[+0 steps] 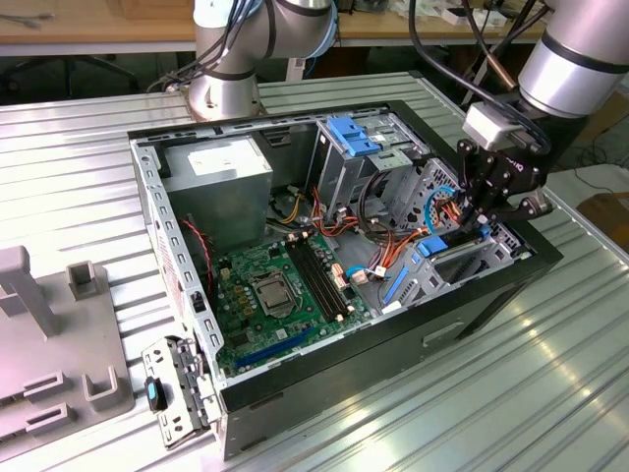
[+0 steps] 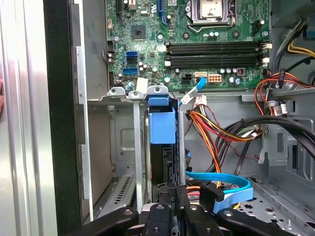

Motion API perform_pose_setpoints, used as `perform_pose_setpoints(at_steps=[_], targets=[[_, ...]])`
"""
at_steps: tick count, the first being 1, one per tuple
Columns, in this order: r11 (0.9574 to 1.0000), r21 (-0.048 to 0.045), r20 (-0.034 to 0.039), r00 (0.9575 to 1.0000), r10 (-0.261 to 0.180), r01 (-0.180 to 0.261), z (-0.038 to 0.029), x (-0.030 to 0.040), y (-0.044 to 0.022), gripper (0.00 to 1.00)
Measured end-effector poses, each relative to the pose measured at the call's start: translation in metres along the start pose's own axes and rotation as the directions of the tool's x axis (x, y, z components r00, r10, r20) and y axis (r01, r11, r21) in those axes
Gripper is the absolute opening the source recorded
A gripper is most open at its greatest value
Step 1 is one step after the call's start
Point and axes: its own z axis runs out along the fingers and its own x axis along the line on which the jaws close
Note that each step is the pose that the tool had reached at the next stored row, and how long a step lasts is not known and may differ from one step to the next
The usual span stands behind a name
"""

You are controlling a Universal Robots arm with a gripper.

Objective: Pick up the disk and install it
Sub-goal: 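Insert the first disk wire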

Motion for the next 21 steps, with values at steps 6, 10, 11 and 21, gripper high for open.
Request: perform_pose_setpoints(at_steps=[6, 10, 11, 21], targets=[[1.0000, 0.0000, 0.0000, 1.0000, 0.000, 0.000, 0.0027, 0.0000, 0.0001, 0.17], [1.0000, 0.0000, -0.0001, 1.0000, 0.000, 0.000, 0.0052, -0.0001, 0.0002, 0.17], [1.0000, 0.0000, 0.0001, 1.0000, 0.000, 0.000, 0.0053, -0.0001, 0.0002, 0.17], [1.0000, 0.0000, 0.0002, 1.0000, 0.000, 0.000, -0.0049, 0.0001, -0.0002, 0.23]])
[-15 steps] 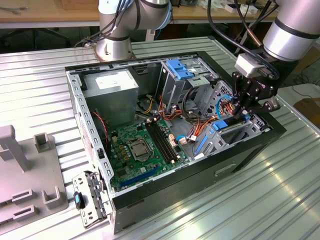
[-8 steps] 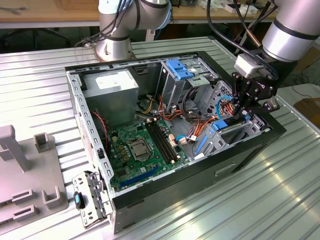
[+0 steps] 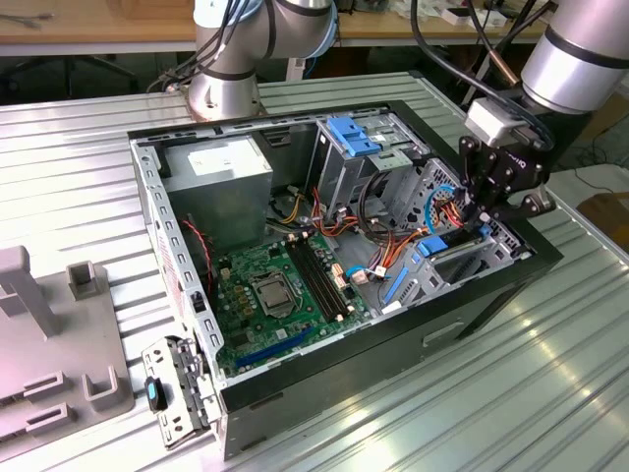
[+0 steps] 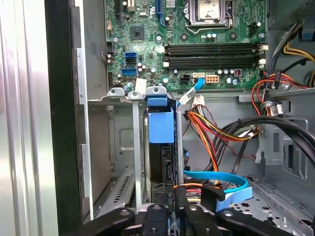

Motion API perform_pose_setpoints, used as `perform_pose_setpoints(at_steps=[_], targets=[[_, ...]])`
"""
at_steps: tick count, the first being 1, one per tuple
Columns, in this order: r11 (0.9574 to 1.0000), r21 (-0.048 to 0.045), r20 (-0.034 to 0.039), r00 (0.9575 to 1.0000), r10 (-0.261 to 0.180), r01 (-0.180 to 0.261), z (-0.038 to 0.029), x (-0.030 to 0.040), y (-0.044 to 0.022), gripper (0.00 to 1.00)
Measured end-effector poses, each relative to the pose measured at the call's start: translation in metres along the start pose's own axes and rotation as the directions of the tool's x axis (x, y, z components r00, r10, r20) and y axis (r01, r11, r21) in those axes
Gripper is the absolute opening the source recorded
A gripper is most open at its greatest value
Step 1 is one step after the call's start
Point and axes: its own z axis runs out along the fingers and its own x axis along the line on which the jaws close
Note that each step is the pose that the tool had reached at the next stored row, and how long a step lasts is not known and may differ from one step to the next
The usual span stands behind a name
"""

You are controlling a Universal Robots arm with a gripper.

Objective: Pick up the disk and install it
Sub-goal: 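Insert the first disk wire, then insert the second disk wire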

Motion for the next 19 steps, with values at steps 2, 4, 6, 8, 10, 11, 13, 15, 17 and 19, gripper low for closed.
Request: perform_pose_setpoints(at_steps=[2, 4, 6, 8, 10, 11, 13, 15, 17, 19], targets=[[1.0000, 0.0000, -0.0001, 1.0000, 0.000, 0.000, -0.0001, 0.0000, 0.0000, 0.16], [1.0000, 0.0000, 0.0001, 1.0000, 0.000, 0.000, -0.0001, 0.0000, 0.0000, 0.11], [1.0000, 0.0000, 0.0000, 1.0000, 0.000, 0.000, -0.0002, 0.0000, 0.0000, 0.11], [1.0000, 0.0000, 0.0000, 1.0000, 0.000, 0.000, -0.0003, 0.0000, 0.0000, 0.11], [1.0000, 0.0000, 0.0000, 1.0000, 0.000, 0.000, -0.0008, 0.0000, 0.0000, 0.11], [1.0000, 0.0000, 0.0001, 1.0000, 0.000, 0.000, -0.0008, 0.0000, 0.0000, 0.11], [1.0000, 0.0000, 0.0000, 1.0000, 0.000, 0.000, -0.0009, 0.0000, -0.0001, 0.11], [1.0000, 0.0000, -0.0001, 1.0000, 0.000, 0.000, -0.0011, 0.0000, -0.0001, 0.11], [1.0000, 0.0000, -0.0001, 1.0000, 0.000, 0.000, -0.0012, 0.0000, -0.0001, 0.11], [1.0000, 0.0000, 0.0000, 1.0000, 0.000, 0.000, -0.0014, 0.0000, -0.0001, 0.11]])
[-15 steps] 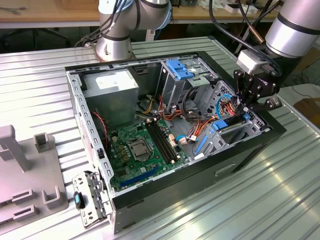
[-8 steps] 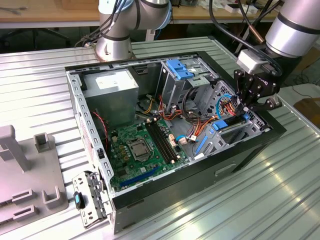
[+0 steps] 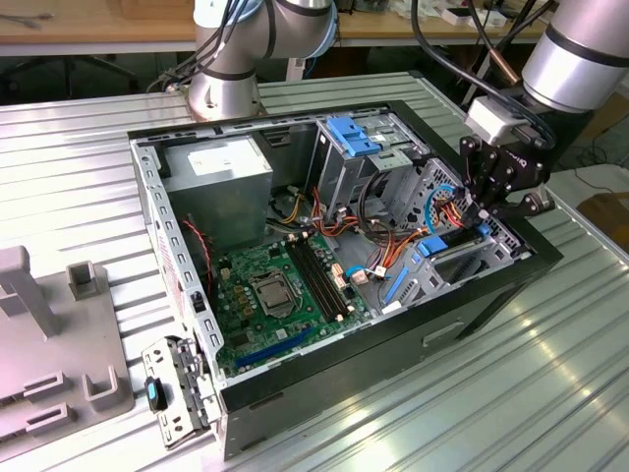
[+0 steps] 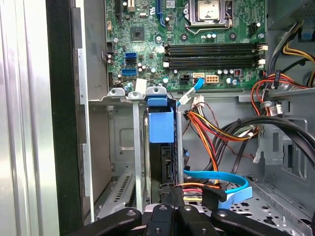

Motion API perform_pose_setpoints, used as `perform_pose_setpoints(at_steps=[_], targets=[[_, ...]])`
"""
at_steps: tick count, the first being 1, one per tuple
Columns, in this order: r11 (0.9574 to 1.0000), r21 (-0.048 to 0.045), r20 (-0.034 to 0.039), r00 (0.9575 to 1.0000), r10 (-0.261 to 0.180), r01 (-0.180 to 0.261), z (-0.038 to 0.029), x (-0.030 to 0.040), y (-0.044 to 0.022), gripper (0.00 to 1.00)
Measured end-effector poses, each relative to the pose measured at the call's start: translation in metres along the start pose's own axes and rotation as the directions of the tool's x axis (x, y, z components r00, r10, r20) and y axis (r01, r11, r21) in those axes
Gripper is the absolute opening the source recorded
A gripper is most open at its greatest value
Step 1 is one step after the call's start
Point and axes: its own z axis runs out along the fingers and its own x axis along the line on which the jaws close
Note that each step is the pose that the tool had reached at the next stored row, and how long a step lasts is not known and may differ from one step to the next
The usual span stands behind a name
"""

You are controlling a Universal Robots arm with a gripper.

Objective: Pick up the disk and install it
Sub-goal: 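Insert the second disk wire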

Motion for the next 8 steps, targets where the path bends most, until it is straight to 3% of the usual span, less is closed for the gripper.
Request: perform_pose_setpoints(at_steps=[8], targets=[[1.0000, 0.0000, -0.0001, 1.0000, 0.000, 0.000, -0.0103, 0.0003, -0.0005, 0.11]])
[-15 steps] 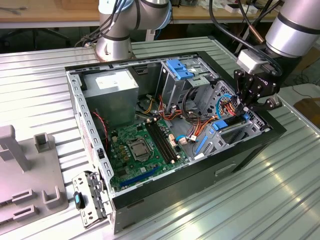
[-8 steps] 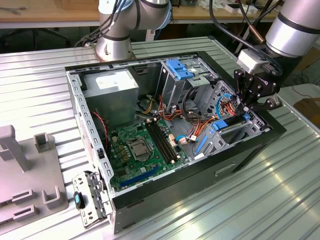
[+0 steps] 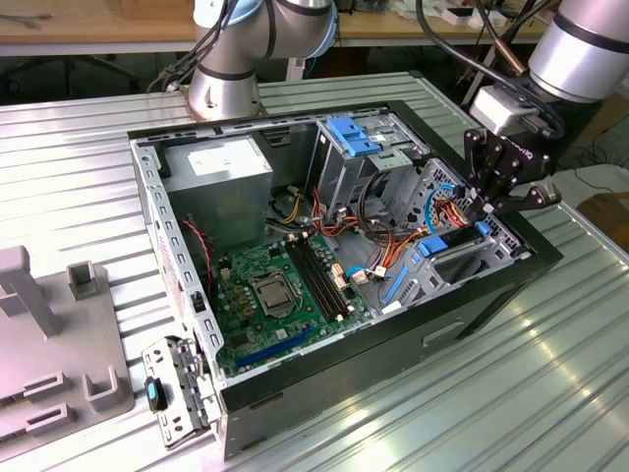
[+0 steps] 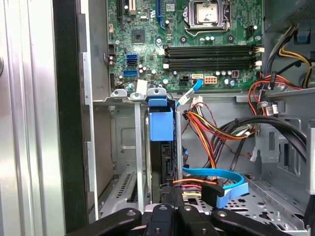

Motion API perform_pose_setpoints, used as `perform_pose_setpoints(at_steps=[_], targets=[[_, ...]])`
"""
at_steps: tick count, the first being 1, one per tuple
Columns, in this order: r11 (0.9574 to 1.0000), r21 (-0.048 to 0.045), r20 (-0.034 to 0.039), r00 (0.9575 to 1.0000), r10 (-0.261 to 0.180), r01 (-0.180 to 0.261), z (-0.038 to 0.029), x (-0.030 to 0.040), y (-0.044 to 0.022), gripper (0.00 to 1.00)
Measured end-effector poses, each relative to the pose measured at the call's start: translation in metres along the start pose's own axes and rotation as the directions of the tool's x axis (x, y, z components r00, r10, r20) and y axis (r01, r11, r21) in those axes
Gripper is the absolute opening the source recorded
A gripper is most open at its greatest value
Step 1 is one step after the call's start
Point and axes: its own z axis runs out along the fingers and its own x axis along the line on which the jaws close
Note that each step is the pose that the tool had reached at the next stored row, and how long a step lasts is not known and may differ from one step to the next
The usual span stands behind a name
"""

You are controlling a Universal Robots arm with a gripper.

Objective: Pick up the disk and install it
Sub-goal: 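Insert the second disk wire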

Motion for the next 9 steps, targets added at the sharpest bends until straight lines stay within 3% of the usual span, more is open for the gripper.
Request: perform_pose_setpoints(at_steps=[6, 9], targets=[[1.0000, 0.0000, 0.0000, 1.0000, 0.000, 0.000, -0.0040, 0.0000, -0.0002, 0.11], [1.0000, 0.0014, -0.0061, 1.0000, 0.000, 0.000, -0.0242, -0.0006, -0.0011, 0.11]])
